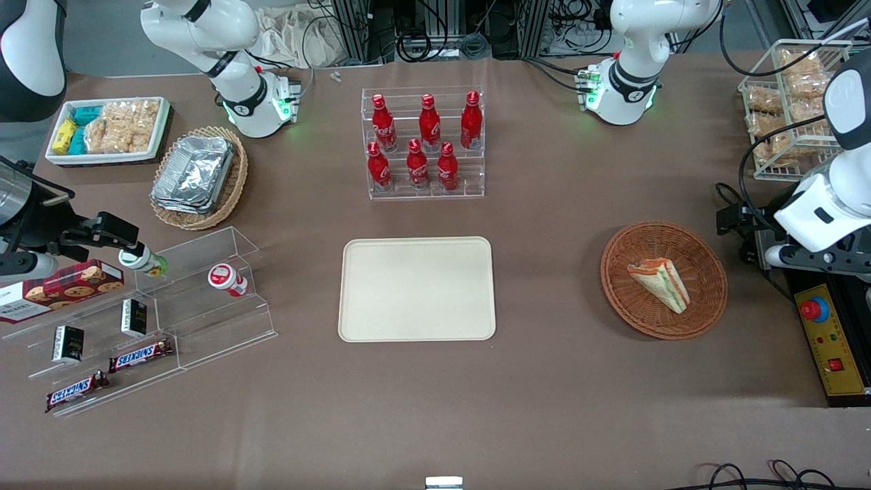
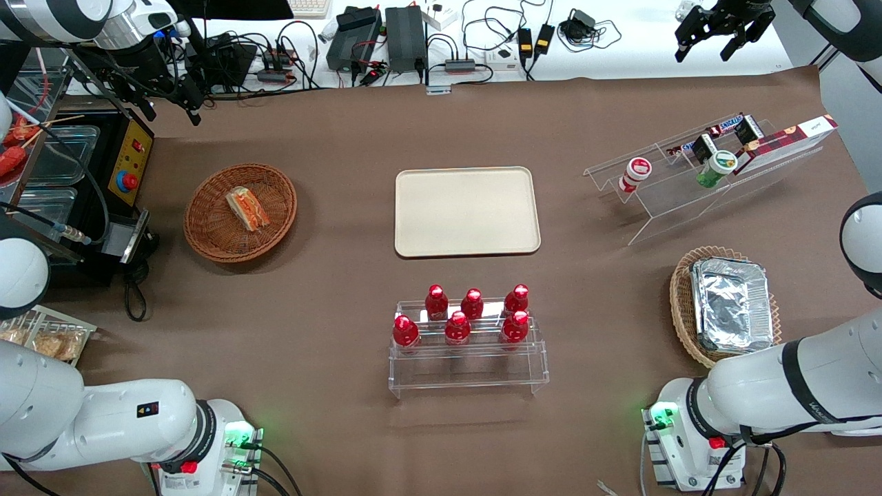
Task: Place sandwich from basket to tray
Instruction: 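Move the left gripper toward the sandwich in the wicker basket, then lower the left gripper and grasp the wrapped sandwich upright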
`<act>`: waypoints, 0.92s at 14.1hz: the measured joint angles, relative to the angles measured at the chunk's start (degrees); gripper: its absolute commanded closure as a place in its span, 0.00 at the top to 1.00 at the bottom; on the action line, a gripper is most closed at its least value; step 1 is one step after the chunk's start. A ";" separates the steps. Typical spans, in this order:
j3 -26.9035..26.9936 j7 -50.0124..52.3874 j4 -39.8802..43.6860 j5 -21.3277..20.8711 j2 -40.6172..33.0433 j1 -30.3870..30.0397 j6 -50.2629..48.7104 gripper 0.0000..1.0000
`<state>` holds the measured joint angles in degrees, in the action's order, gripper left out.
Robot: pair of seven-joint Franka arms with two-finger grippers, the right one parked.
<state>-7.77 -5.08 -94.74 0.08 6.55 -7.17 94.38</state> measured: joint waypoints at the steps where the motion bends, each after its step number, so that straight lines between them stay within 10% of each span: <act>1: -0.01 1.96 0.02 0.00 0.30 0.01 -0.14 1.00; 13: -0.25 27.66 -13.08 -0.05 3.82 0.25 17.59 1.00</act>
<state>-8.02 22.58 -107.83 0.03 10.37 -6.92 111.96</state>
